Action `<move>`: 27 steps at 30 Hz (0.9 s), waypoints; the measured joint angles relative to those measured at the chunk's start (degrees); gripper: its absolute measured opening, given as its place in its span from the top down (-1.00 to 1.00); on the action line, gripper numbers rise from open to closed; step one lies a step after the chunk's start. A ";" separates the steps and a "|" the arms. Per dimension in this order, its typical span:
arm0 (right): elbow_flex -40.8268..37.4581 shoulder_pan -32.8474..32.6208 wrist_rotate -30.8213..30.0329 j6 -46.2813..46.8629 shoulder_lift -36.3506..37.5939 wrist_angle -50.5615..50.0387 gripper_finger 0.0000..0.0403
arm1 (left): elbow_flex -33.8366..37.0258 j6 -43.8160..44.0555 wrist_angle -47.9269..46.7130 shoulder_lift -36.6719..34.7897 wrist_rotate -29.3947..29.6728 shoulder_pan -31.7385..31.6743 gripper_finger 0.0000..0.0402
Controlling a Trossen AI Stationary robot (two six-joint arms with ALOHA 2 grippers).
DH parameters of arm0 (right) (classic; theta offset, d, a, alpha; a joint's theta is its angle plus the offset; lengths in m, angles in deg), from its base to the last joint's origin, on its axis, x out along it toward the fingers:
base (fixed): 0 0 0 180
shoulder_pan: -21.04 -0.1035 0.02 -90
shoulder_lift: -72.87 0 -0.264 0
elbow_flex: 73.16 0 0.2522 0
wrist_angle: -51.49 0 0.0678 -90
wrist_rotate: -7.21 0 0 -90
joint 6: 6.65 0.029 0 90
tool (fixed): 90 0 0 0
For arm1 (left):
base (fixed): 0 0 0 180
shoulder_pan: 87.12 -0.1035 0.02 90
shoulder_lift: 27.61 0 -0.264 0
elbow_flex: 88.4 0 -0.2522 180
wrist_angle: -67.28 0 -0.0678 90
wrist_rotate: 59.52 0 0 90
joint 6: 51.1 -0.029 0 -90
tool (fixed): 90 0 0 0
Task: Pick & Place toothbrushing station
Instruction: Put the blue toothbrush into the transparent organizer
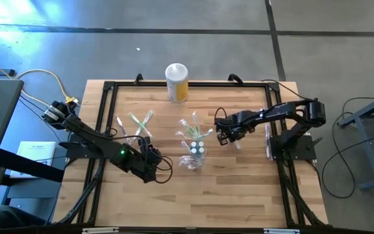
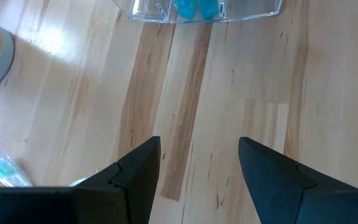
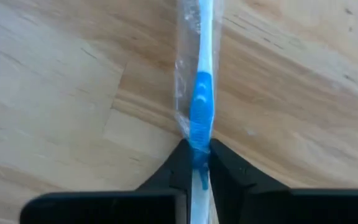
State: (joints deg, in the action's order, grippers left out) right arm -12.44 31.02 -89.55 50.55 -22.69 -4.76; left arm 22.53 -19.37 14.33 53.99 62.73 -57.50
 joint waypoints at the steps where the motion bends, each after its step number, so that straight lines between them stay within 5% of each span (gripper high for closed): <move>1: 0.00 -0.32 -1.10 -0.54 0.04 0.08 0.88 | 0.00 0.02 -0.30 0.00 0.00 0.01 -0.04; 14: -0.43 -6.36 -10.76 -1.47 7.26 -3.98 0.96 | 0.04 4.13 -3.88 0.00 -0.04 0.02 -0.04; 27: -0.35 -20.21 -19.33 6.16 22.53 -9.82 0.97 | 0.04 4.55 -3.84 0.00 -0.06 0.02 -0.04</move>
State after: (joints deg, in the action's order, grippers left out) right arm -12.79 10.81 -108.88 56.71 -0.17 -14.58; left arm 22.57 -14.83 10.49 53.99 62.66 -57.48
